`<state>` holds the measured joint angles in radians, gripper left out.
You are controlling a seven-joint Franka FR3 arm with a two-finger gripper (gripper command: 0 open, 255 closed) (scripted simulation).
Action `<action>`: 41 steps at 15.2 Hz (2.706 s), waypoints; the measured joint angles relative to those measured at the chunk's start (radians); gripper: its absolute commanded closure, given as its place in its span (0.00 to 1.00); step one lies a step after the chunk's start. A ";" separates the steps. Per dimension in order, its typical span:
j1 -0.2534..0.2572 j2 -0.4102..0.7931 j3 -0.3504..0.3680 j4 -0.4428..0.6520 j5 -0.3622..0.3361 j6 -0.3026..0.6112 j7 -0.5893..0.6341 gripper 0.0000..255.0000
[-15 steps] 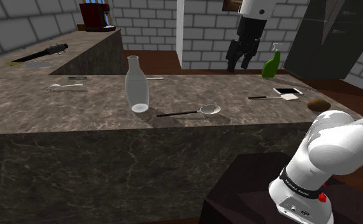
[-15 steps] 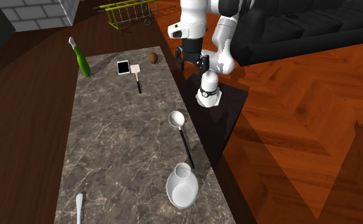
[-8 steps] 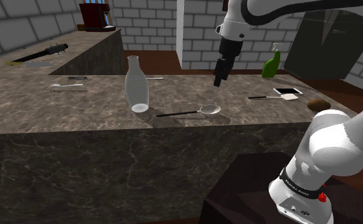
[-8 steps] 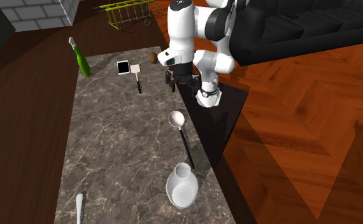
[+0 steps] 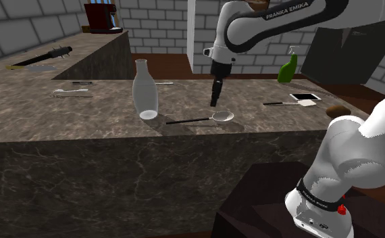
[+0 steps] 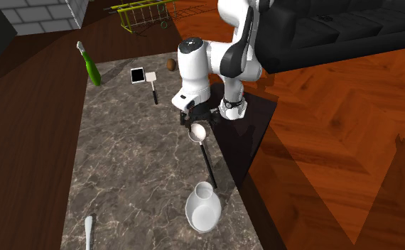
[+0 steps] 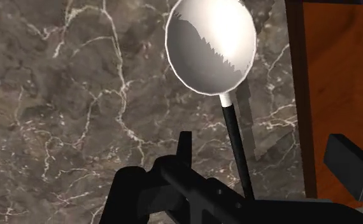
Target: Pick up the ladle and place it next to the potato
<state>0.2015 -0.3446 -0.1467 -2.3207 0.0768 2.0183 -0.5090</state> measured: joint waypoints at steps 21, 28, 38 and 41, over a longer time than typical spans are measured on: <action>0.075 0.256 -0.018 0.002 0.091 0.229 -0.297 1.00; 0.074 0.255 -0.019 0.003 0.091 0.229 -0.297 1.00; 0.073 0.219 -0.017 0.044 0.075 0.152 -0.278 1.00; 0.072 0.197 -0.016 0.067 0.066 0.108 -0.267 1.00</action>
<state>0.2733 -0.1476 -0.1626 -2.2539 0.1431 2.1266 -0.7763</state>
